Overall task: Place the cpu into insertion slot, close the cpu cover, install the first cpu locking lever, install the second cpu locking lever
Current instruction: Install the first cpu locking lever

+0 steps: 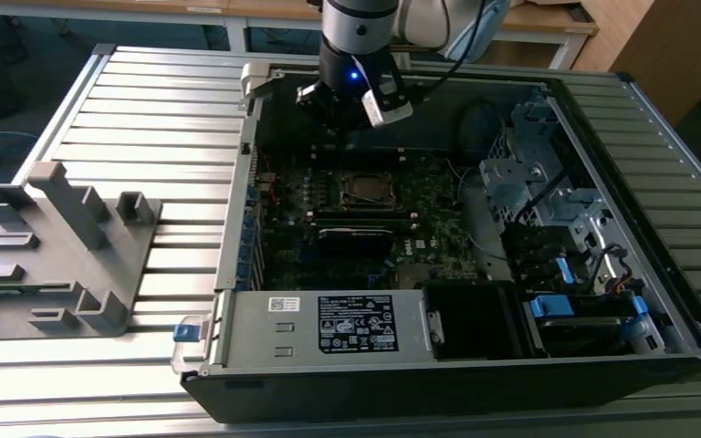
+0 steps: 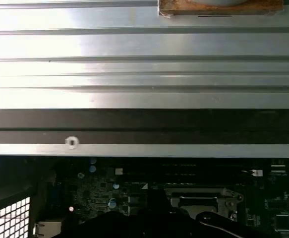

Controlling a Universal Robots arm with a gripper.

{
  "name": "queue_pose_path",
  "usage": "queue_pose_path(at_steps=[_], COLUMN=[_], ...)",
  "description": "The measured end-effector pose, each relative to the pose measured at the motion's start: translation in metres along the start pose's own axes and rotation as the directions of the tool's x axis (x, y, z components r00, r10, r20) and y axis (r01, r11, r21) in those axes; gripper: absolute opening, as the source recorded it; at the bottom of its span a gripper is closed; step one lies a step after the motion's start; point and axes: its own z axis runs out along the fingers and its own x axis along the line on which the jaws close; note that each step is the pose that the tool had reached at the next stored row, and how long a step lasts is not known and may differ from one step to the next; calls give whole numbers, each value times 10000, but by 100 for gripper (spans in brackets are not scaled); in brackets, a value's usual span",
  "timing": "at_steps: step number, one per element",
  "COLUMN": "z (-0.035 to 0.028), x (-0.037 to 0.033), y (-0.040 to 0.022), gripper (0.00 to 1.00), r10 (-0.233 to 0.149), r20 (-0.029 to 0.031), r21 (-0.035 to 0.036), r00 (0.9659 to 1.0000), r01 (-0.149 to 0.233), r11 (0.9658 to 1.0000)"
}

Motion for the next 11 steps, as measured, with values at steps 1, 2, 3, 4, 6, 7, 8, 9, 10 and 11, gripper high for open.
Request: queue_pose_path(at_steps=[1,2,3,4,6,7,8,9,10,11], z=[-1,-1,-2,-2,-1,-1,0,1,4,6], x=[-20,-34,-40,-41,-41,-42,-42,-43,-43,-42], y=[0,0,0,0,1,1,1,0,0,0], gripper=[11,11,11,11,11,11,11,11,11,11], r10=[0,1,1,1,2,2,-1,-5,-13,-20], r20=[0,0,-1,0,1,1,13,48,106,161], r21=[0,1,1,1,-1,0,-1,-6,-27,-50], r00=[10000,10000,10000,10000,10000,10000,10000,10000,9999,9999], r01=[0,-1,-1,-1,-2,-2,1,6,13,21], r11=[10000,10000,10000,10000,10000,10000,10000,10000,10000,10000])
